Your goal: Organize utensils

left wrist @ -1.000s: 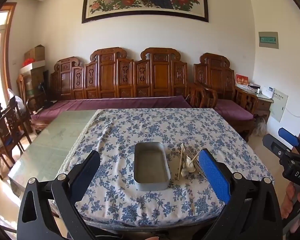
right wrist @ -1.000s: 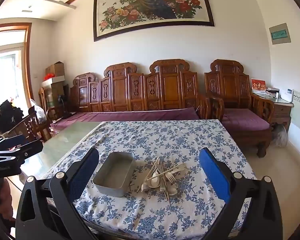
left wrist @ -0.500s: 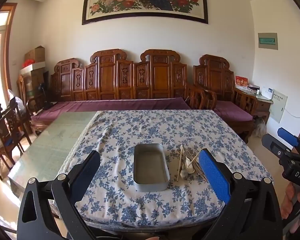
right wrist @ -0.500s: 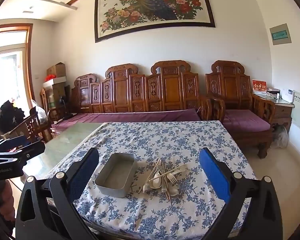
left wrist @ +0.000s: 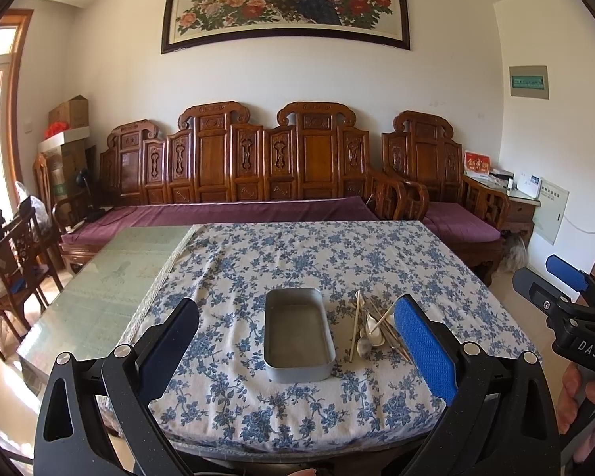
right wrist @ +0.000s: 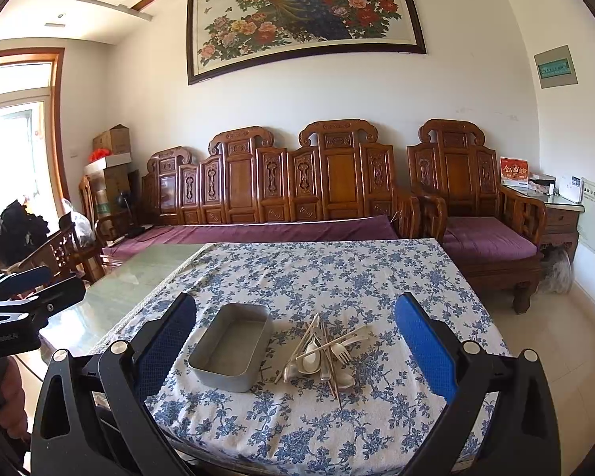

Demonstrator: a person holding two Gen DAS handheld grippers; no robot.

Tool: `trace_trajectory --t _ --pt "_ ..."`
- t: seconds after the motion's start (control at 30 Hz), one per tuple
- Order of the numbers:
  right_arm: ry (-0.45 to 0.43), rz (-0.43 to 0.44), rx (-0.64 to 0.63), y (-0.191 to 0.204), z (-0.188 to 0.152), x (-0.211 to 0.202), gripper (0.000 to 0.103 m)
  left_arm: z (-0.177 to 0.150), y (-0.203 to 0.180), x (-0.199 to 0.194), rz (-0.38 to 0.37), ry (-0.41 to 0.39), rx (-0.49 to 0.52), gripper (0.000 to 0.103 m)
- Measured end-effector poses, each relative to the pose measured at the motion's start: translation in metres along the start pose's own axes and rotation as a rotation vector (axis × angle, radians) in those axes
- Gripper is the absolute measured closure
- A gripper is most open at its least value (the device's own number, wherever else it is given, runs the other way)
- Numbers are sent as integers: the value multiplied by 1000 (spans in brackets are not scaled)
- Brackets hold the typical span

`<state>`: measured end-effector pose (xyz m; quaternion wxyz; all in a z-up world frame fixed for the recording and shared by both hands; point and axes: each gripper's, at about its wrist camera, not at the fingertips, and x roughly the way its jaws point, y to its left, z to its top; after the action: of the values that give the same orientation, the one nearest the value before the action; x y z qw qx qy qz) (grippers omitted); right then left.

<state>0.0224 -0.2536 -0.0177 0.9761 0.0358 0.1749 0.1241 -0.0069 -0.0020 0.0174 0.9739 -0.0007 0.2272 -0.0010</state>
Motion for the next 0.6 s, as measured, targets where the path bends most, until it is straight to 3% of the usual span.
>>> trace_trajectory --t 0.6 --pt "1 1 4 -3 -1 2 3 -2 -1 6 8 8 4 8"
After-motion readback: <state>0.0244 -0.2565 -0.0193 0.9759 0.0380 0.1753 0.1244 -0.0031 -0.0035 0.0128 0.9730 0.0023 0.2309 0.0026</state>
